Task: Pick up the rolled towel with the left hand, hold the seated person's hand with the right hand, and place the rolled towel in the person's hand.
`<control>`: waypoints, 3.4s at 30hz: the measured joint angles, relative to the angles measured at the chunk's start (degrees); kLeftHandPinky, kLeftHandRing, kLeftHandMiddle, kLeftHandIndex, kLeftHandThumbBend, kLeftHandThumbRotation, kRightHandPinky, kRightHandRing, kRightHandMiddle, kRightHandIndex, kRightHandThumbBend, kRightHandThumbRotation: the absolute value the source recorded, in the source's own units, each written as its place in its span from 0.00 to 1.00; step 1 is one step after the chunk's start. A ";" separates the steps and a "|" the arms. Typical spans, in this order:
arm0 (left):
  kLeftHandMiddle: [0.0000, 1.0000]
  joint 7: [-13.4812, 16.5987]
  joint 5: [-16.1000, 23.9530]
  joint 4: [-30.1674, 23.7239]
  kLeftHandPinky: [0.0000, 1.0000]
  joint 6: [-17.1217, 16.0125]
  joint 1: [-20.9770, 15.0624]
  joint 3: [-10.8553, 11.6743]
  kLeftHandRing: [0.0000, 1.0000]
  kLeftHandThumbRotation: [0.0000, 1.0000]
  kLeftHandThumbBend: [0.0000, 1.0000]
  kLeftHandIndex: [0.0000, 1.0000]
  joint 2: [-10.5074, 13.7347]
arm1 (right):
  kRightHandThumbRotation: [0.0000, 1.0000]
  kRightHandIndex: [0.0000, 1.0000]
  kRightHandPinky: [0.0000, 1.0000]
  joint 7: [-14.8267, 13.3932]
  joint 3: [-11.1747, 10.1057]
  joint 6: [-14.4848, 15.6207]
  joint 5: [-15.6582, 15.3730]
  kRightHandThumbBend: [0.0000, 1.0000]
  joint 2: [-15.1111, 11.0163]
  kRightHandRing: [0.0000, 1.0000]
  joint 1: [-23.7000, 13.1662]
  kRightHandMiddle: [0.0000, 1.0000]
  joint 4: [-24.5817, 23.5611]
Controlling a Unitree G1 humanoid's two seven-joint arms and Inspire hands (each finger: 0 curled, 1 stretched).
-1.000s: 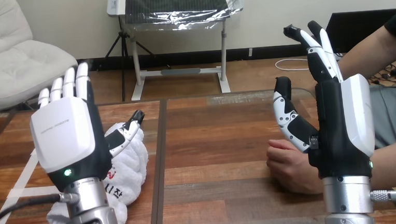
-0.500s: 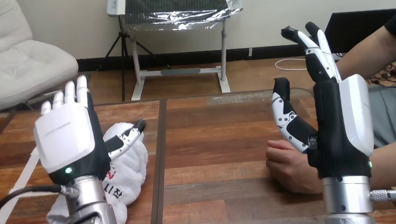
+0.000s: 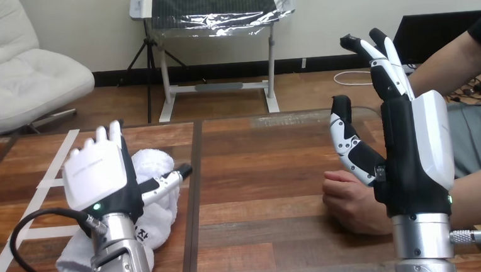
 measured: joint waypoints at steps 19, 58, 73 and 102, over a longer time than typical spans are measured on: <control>1.00 -7.02 -7.65 18.61 0.99 1.64 -9.68 -2.48 0.99 0.89 1.00 1.00 1.34 | 0.00 0.85 0.87 0.53 -0.32 0.06 0.00 0.13 -0.03 0.94 -0.08 0.97 -0.24; 0.97 2.03 -12.83 34.13 0.90 1.51 -17.41 -7.42 0.94 0.76 0.93 0.96 1.95 | 0.00 0.84 0.88 1.56 -0.60 0.98 0.31 0.13 -0.15 0.94 -0.08 0.96 -1.14; 0.74 -2.49 -11.89 36.48 0.58 8.02 -20.86 -12.13 0.67 0.60 0.82 0.81 1.93 | 0.00 0.84 0.88 2.01 -0.63 0.99 0.47 0.13 -0.15 0.94 -0.08 0.96 -1.16; 0.28 -1.00 -13.23 38.09 0.14 8.86 -23.95 -14.11 0.19 0.01 0.74 0.50 1.52 | 0.00 0.83 0.88 2.63 -1.69 0.99 0.80 0.13 -0.15 0.94 -0.08 0.95 -1.45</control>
